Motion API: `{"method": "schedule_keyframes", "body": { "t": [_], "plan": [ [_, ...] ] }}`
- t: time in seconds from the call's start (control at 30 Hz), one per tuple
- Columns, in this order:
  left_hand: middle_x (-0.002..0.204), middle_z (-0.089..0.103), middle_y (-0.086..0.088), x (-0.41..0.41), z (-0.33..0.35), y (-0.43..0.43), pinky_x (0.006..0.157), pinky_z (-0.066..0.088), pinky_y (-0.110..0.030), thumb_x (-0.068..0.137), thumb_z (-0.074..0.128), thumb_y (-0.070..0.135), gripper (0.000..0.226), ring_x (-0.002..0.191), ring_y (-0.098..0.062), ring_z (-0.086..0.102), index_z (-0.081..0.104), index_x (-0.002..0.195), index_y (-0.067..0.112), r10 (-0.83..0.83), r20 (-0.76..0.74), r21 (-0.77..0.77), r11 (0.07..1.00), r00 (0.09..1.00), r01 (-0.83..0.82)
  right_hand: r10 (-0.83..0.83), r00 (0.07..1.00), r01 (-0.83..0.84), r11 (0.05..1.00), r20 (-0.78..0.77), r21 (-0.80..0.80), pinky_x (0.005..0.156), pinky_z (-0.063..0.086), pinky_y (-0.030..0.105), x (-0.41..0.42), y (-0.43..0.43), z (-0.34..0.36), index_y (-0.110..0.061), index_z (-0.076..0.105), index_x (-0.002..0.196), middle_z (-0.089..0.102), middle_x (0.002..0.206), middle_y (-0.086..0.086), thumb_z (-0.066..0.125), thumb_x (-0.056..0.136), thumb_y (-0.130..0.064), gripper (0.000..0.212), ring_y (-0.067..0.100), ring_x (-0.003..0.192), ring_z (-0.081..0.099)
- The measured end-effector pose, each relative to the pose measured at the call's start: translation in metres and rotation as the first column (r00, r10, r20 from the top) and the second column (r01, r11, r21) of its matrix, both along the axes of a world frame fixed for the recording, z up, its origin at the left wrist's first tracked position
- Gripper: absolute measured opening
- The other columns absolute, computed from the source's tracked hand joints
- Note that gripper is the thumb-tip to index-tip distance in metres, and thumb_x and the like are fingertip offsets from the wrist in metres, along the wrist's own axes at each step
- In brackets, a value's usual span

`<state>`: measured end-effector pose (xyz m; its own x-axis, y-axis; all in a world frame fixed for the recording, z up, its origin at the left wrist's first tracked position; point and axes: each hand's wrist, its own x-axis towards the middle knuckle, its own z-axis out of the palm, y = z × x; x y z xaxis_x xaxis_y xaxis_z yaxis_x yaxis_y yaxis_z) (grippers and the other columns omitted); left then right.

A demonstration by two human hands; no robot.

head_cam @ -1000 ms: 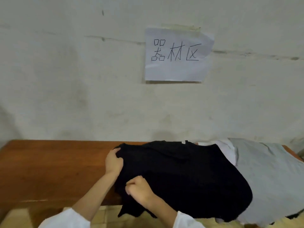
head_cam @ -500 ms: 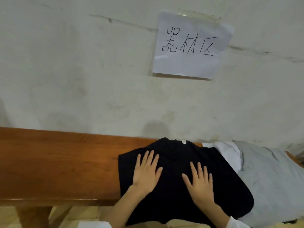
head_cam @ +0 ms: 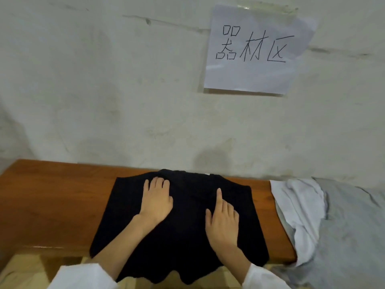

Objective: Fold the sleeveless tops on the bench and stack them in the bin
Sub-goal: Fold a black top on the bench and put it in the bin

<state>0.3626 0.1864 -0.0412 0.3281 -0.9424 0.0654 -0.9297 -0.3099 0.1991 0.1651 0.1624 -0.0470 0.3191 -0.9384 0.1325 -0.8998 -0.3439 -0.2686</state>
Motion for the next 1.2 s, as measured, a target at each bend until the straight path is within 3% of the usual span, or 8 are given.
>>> {"method": "schedule_keyframes", "body": {
  "t": [0.13, 0.27, 0.37, 0.5, 0.7, 0.9, 1.1, 1.2],
  "plan": [
    [0.123, 0.061, -0.013, -0.013, -0.026, -0.008, 0.109, 0.033, -0.039, 0.073, 0.065, 0.0, 0.046, 0.117, -0.029, 0.058, 0.063, 0.119, 0.005, -0.268, 0.008, -0.199, 0.944, 0.963, 0.264, -0.046, 0.996, 0.053, 0.993, -0.071, 0.101, 0.117, -0.004, 0.037, -0.02, -0.013, -0.008, -0.012, -0.001, 0.152, 0.011, 0.16, 0.006, 0.007, 0.086, -0.064, 0.085, 0.02, 0.148, 0.003],
    [0.155, 0.026, -0.001, -0.006, -0.005, -0.043, 0.113, 0.02, -0.041, 0.083, 0.048, 0.008, 0.068, 0.14, -0.026, 0.025, 0.031, 0.148, 0.021, -0.319, 0.016, 0.055, 0.947, 0.948, 0.317, -0.012, 0.989, 0.027, 0.995, -0.146, 0.099, 0.116, -0.012, 0.039, -0.012, -0.023, -0.01, -0.013, -0.003, 0.152, -0.007, 0.16, 0.006, -0.014, 0.073, -0.064, 0.095, 0.019, 0.146, -0.013],
    [0.14, 0.045, -0.005, 0.013, 0.016, -0.084, 0.093, 0.043, -0.041, 0.08, 0.048, 0.011, 0.082, 0.119, -0.028, 0.047, 0.01, 0.152, 0.023, -0.118, -0.26, 0.114, 0.982, 0.958, 0.151, 0.017, 0.991, -0.003, 0.995, -0.136, 0.104, 0.115, -0.014, 0.038, -0.011, -0.034, -0.011, -0.018, -0.001, 0.152, -0.008, 0.16, 0.004, -0.009, 0.075, -0.066, 0.091, 0.018, 0.146, -0.015],
    [0.118, 0.057, -0.006, 0.035, 0.025, -0.108, 0.075, 0.048, -0.036, 0.09, 0.045, 0.014, 0.068, 0.093, -0.027, 0.059, 0.014, 0.151, 0.015, 0.287, -0.648, 0.087, 0.948, 0.706, -0.306, 0.027, 0.991, -0.012, 0.994, -0.134, 0.11, 0.114, -0.015, 0.037, -0.009, -0.043, -0.013, -0.02, 0.001, 0.152, -0.007, 0.16, 0.003, -0.005, 0.077, -0.066, 0.089, 0.017, 0.146, -0.015],
    [0.14, 0.048, -0.013, -0.017, -0.008, -0.035, 0.107, 0.033, -0.044, 0.087, 0.055, 0.011, 0.045, 0.131, -0.029, 0.044, 0.053, 0.131, 0.007, 0.132, -0.176, -0.261, 0.949, 0.976, -0.175, -0.023, 0.994, 0.037, 0.991, -0.105, 0.13, 0.117, -0.012, 0.042, -0.007, -0.042, -0.014, -0.02, 0.003, 0.153, -0.004, 0.16, 0.006, -0.005, 0.074, -0.068, 0.093, 0.023, 0.146, -0.013],
    [0.161, 0.002, -0.003, -0.024, -0.015, 0.025, 0.113, -0.004, -0.059, 0.093, 0.027, 0.062, 0.07, 0.146, -0.032, -0.006, 0.013, 0.152, 0.026, 0.299, -0.081, 0.108, 0.951, 0.951, -0.29, -0.129, 0.974, 0.165, 0.966, -0.184, 0.197, 0.114, -0.009, 0.055, -0.013, -0.027, -0.008, -0.023, -0.003, 0.153, -0.009, 0.159, 0.015, 0.016, 0.088, -0.071, 0.083, 0.042, 0.143, -0.015],
    [0.16, 0.006, 0.001, -0.018, 0.002, 0.046, 0.113, 0.016, -0.049, 0.082, 0.028, 0.078, 0.087, 0.144, -0.027, 0.017, 0.009, 0.152, 0.03, 0.276, -0.098, 0.026, 0.961, 0.956, -0.275, -0.079, 0.981, 0.115, 0.972, -0.178, 0.206, 0.112, -0.012, 0.058, -0.041, -0.015, -0.006, -0.032, -0.006, 0.151, -0.014, 0.159, 0.002, 0.017, 0.088, -0.073, 0.079, 0.038, 0.142, -0.02],
    [0.16, 0.013, 0.0, -0.008, -0.015, 0.058, 0.118, 0.003, -0.05, 0.077, 0.003, 0.075, 0.09, 0.147, -0.025, 0.005, 0.019, 0.151, 0.026, 0.198, -0.042, -0.016, 0.98, 0.979, -0.199, -0.111, 0.978, 0.147, 0.967, -0.178, 0.21, 0.113, -0.011, 0.059, -0.048, -0.019, -0.006, -0.032, -0.005, 0.151, -0.013, 0.16, 0.004, 0.018, 0.088, -0.073, 0.079, 0.038, 0.143, -0.019]
  ]
}}
